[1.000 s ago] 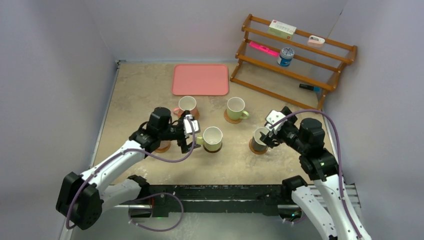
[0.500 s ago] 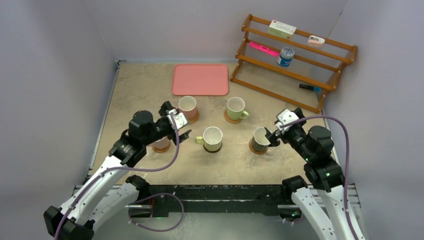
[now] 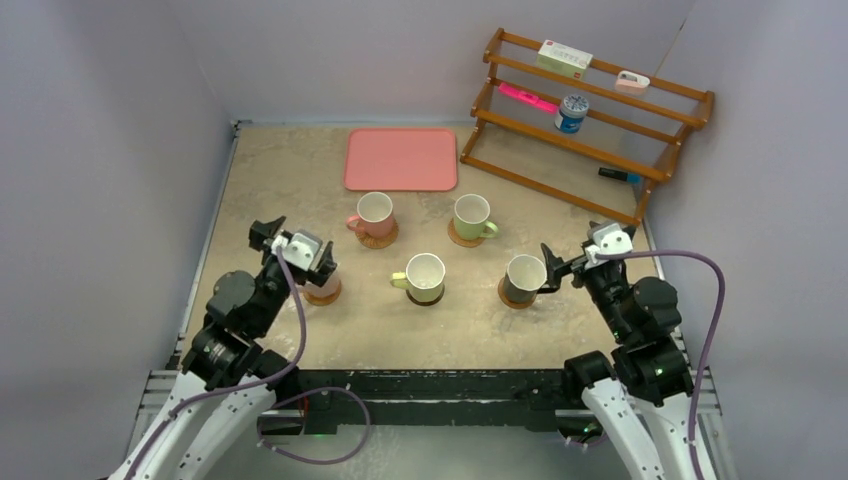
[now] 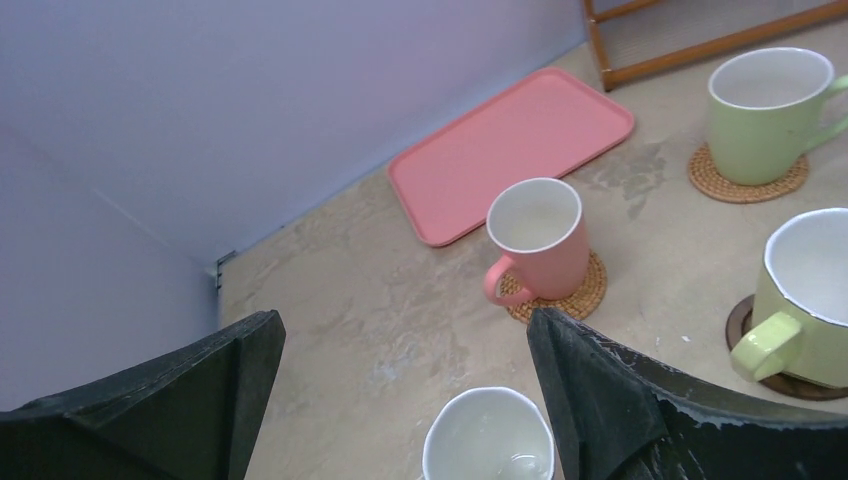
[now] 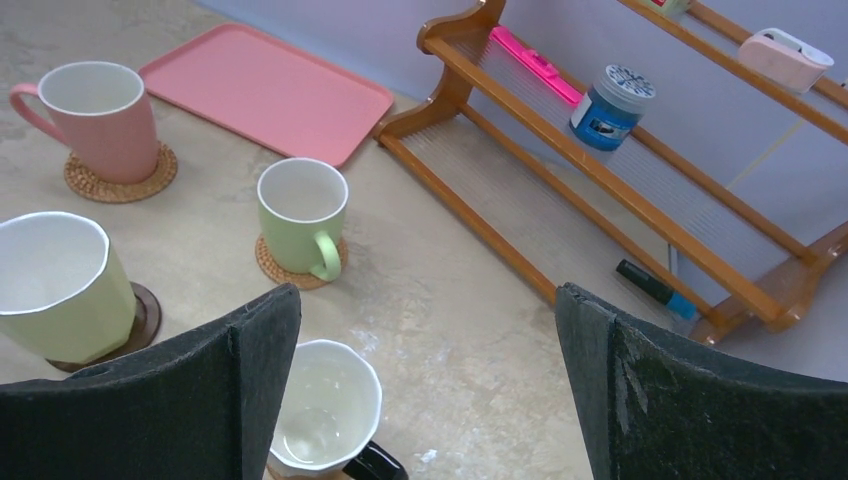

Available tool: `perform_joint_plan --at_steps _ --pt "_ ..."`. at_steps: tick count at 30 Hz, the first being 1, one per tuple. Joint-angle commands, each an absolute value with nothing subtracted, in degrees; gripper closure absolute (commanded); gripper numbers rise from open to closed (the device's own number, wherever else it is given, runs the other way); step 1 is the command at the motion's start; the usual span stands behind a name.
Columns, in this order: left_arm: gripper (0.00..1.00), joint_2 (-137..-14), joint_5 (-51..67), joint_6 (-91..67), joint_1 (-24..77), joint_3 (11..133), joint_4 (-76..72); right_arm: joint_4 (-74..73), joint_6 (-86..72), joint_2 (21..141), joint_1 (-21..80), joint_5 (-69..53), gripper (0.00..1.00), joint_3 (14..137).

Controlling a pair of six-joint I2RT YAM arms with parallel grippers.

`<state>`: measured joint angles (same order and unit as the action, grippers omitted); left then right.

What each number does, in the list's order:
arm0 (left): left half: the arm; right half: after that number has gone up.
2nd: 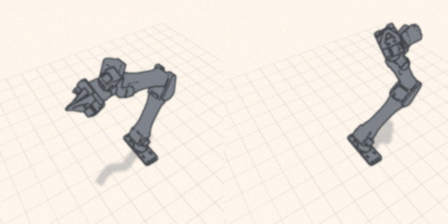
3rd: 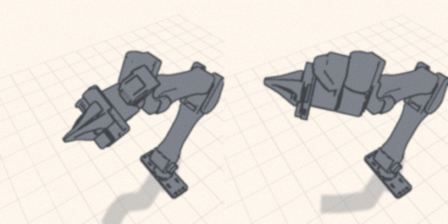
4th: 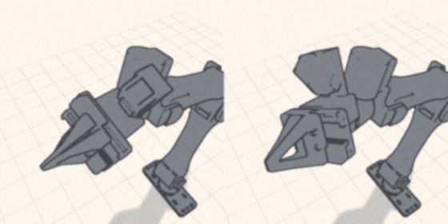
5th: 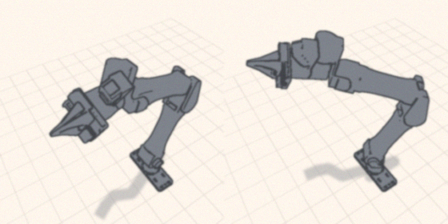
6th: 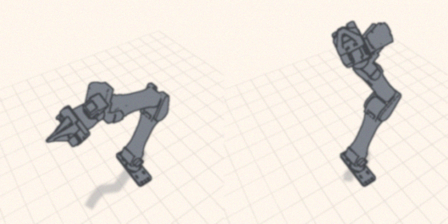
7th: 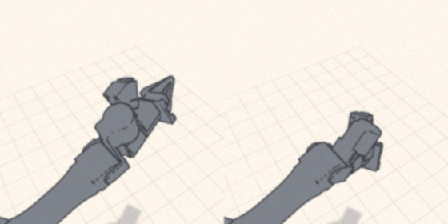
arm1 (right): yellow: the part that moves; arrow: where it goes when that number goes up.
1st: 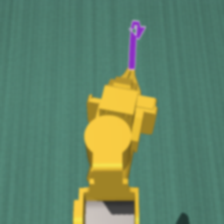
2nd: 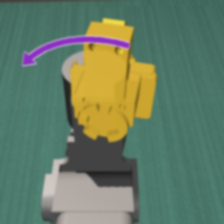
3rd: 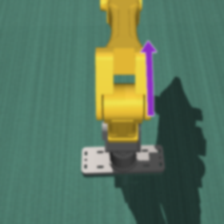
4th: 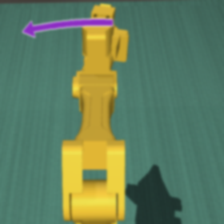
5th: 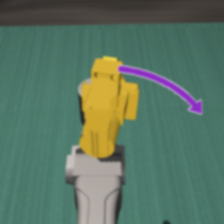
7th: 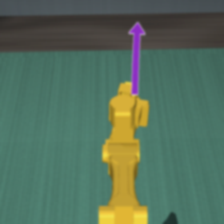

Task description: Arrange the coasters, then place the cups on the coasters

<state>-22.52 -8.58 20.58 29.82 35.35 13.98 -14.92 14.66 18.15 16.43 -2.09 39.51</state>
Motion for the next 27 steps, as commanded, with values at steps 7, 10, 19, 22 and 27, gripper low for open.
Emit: perform_joint_plan --at_steps 7,10,19,22,27 --pt "0.00 -10.31 -17.26 16.26 29.12 29.48 14.57 -13.72 9.55 9.95 16.19 -0.18 0.02 38.10" --pt "0.00 -9.32 -16.68 16.18 27.79 29.21 14.49 -14.85 9.21 5.13 16.22 0.56 0.02 37.44" --pt "0.00 -7.53 -14.51 16.21 26.88 28.48 15.12 -17.07 9.35 0.47 16.21 -1.73 0.02 36.00" --pt "0.00 -6.13 -13.94 16.34 26.81 28.27 15.22 -17.95 10.20 0.23 16.21 -3.33 0.02 35.99" --pt "0.00 -5.72 -13.69 16.34 26.56 28.39 15.50 -19.44 11.81 0.09 16.23 -5.57 0.02 36.26"
